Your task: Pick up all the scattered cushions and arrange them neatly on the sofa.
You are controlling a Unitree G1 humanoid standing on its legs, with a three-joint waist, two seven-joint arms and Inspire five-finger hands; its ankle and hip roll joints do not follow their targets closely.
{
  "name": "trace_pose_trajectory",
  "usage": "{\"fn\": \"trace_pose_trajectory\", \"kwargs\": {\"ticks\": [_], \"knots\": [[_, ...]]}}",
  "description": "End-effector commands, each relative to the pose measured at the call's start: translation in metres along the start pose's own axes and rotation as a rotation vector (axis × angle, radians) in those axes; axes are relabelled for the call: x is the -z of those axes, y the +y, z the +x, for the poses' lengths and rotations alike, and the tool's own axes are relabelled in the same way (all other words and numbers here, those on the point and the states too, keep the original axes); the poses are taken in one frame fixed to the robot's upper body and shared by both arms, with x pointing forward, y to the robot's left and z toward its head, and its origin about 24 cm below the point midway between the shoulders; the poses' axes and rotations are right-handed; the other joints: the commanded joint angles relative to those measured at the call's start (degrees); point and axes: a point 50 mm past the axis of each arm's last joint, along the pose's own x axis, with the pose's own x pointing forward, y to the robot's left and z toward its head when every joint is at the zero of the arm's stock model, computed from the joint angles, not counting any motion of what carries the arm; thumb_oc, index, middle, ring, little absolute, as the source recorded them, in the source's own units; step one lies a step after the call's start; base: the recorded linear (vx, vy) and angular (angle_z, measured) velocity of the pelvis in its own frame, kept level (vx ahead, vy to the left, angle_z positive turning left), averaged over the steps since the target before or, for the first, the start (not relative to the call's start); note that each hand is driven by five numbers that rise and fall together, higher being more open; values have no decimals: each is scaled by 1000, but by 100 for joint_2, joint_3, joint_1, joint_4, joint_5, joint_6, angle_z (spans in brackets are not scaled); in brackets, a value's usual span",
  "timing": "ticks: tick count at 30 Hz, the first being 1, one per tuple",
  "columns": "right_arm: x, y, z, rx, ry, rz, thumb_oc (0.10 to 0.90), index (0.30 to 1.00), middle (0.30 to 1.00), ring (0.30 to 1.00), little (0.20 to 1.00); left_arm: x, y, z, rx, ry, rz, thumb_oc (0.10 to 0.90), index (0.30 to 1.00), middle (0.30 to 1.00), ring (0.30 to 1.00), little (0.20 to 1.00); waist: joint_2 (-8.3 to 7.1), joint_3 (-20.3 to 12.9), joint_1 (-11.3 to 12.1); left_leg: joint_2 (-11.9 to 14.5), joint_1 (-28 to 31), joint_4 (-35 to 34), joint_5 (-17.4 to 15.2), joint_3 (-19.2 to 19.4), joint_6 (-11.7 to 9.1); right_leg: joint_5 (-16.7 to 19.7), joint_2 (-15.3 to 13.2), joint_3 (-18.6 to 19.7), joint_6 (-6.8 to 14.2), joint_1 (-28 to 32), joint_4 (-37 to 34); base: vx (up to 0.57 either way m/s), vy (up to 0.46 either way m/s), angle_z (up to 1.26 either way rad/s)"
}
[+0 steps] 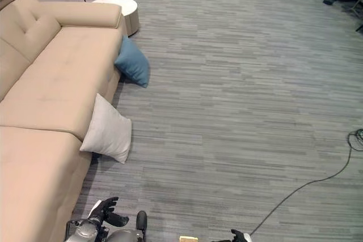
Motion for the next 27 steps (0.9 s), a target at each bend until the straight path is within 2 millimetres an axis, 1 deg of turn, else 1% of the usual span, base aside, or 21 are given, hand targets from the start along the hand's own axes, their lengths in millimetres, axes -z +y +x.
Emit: {"fn": "trace_pose_trajectory", "kwargs": {"ticks": [1, 3, 5, 6, 7, 8, 9, 10, 12, 13, 15, 16, 17, 19, 20, 21, 22, 24, 25, 26, 27], "knots": [[-20, -12, 3, 38, -89, -3, 800, 900, 900, 900, 900, -14, 14, 2, -54, -68, 0, 800, 900, 900, 900, 900, -81, 30, 89, -46, -306, 883, -791, -134, -160, 1221, -357, 11, 383, -352, 145, 172, 53, 27], [-22, -12, 3, 37, -98, -3, 800, 900, 900, 900, 900, -14, 16, 2, -65, -69, -11, 800, 900, 900, 900, 900, 20, 61, 56, -39, -84, 783, -882, -193, -141, 1199, -508, -152, 277, -658, 159, 222, 13, 31], [-25, -13, 4, 38, -105, -13, 800, 900, 900, 900, 900, -14, 17, 2, -69, -69, -21, 800, 900, 900, 900, 900, 54, 84, -13, -81, 153, 688, -984, -270, -167, 1048, -583, -239, 142, -766, -380, 325, -94, 9], [-26, -15, 4, 38, -112, -19, 800, 900, 900, 900, 900, -11, 16, 2, -63, -62, -21, 800, 900, 900, 900, 900, 25, 89, -120, -156, 344, 644, -1096, -346, -200, 1179, -552, -115, 115, -959, -1037, 513, -209, 18], [-26, -16, 4, 38, -110, -18, 800, 900, 900, 900, 900, -8, 13, 1, -54, -52, -15, 800, 900, 900, 900, 900, 1, 86, -258, -228, 552, 555, -1197, -510, -252, 1435, -481, 203, 193, -1164, -1765, 552, -238, 18], [-25, -16, 4, 38, -108, -12, 800, 900, 900, 900, 900, -7, 11, 1, -50, -47, -10, 800, 900, 900, 900, 900, 10, 104, -334, -249, 683, 494, -1240, -612, -279, 1583, -401, 394, 248, -1249, -2036, 437, -201, 17], [-26, -16, 4, 36, -108, -9, 800, 900, 900, 900, 900, -6, 10, 1, -47, -42, -8, 800, 900, 900, 900, 900, 34, 107, -383, -233, 782, 439, -1269, -676, -301, 1656, -359, 475, 290, -1297, -2132, 331, -178, 40], [-24, -16, 4, 36, -104, -11, 800, 900, 900, 900, 900, -4, 8, 1, -41, -33, -4, 800, 900, 900, 900, 900, 11, 56, -411, -256, 876, 380, -1327, -745, -325, 1689, -346, 495, 299, -1220, -2245, 285, -164, 61], [-18, -17, 3, 33, -93, -19, 800, 900, 900, 900, 900, 1, 5, 0, -41, -13, -9, 800, 900, 900, 900, 900, -16, -44, -450, -231, 990, 376, -1422, -784, -357, 1780, -339, 507, 229, -1087, -2301, 297, -197, 72], [-16, -16, 3, 32, -87, -16, 800, 900, 900, 900, 900, 3, 4, 0, -37, -8, -9, 800, 900, 900, 900, 900, -11, -83, -467, -168, 1017, 421, -1449, -804, -410, 1771, -318, 489, 187, -1040, -2277, 291, -227, 65], [-14, -17, 3, 36, -83, 1, 800, 900, 900, 900, 900, 2, 0, 0, -23, -8, -14, 800, 900, 900, 900, 900, 31, -109, -463, -14, 897, 787, -1235, -801, -608, 1677, -252, 368, 103, -847, -2338, 224, -233, 70], [-14, -18, 3, 42, -84, 10, 800, 900, 900, 900, 900, -2, -2, 1, -16, -18, -13, 800, 900, 900, 900, 900, 18, -70, -460, 83, 660, 1284, -990, -705, -741, 1613, -259, 279, 43, -700, -2387, 125, -234, 64], [-15, -19, 3, 47, -85, 24, 800, 900, 900, 900, 900, -5, -3, 1, -8, -31, -11, 800, 900, 900, 900, 900, -20, -1, -447, 193, 326, 1886, -746, -609, -822, 1543, -280, 202, -30, -558, -2443, 95, -244, 46], [-16, -22, 3, 60, -87, 49, 800, 900, 900, 900, 900, -14, -3, 2, -3, -62, -15, 800, 900, 900, 900, 900, -87, 147, -388, 395, -218, 2888, -427, -413, -840, 1430, -246, 78, -201, -306, -2512, 73, -209, 39], [-16, -22, 3, 60, -87, 49, 800, 900, 900, 900, 900, -14, -3, 2, -3, -62, -15, 800, 900, 900, 900, 900, -84, 146, -390, 397, -224, 2894, -430, -415, -841, 1431, -244, 76, -202, -308, -2512, 79, -171, 29], [-14, -24, 3, 64, -80, 54, 800, 900, 900, 900, 900, -15, -3, 2, -3, -66, -16, 800, 900, 900, 900, 900, -132, 193, -355, 525, -334, 3149, -377, -242, -805, 1360, -223, 19, -278, -192, -2520, 171, -192, 8], [-10, -24, 3, 66, -64, 59, 800, 900, 900, 900, 900, -15, -5, 2, 4, -68, -15, 800, 900, 900, 900, 900, -170, 232, -309, 643, -509, 3229, -388, -15, -752, 1220, -171, -50, -345, 30, -2572, 253, -235, -3], [-7, -23, 2, 67, -58, 65, 800, 900, 900, 900, 900, -13, -9, 2, 14, -57, 0, 800, 900, 900, 900, 900, -203, 214, -288, 613, -656, 2892, -505, 104, -719, 1133, -131, -124, -330, 201, -2665, 287, -123, 49], [-3, -22, 1, 66, -49, 62, 800, 900, 900, 900, 900, -12, -11, 1, 20, -49, 12, 800, 900, 900, 900, 900, -211, 171, -295, 555, -725, 2295, -640, 234, -696, 1058, -111, -225, -284, 291, -2746, 282, -38, 65], [-2, -23, 1, 70, -47, 61, 800, 900, 900, 900, 900, -11, -12, 1, 22, -49, 18, 800, 900, 900, 900, 900, -207, 177, -287, 531, -764, 2025, -652, 302, -696, 1020, -98, -254, -261, 384, -2784, 342, -32, 44], [-1, -22, 1, 72, -44, 67, 800, 900, 900, 900, 900, -11, -12, 1, 25, -48, 36, 800, 900, 900, 900, 900, -147, 138, -281, 561, -921, 1392, -312, 538, -757, 924, 4, -363, -243, 510, -2845, 267, -11, 28]]}}
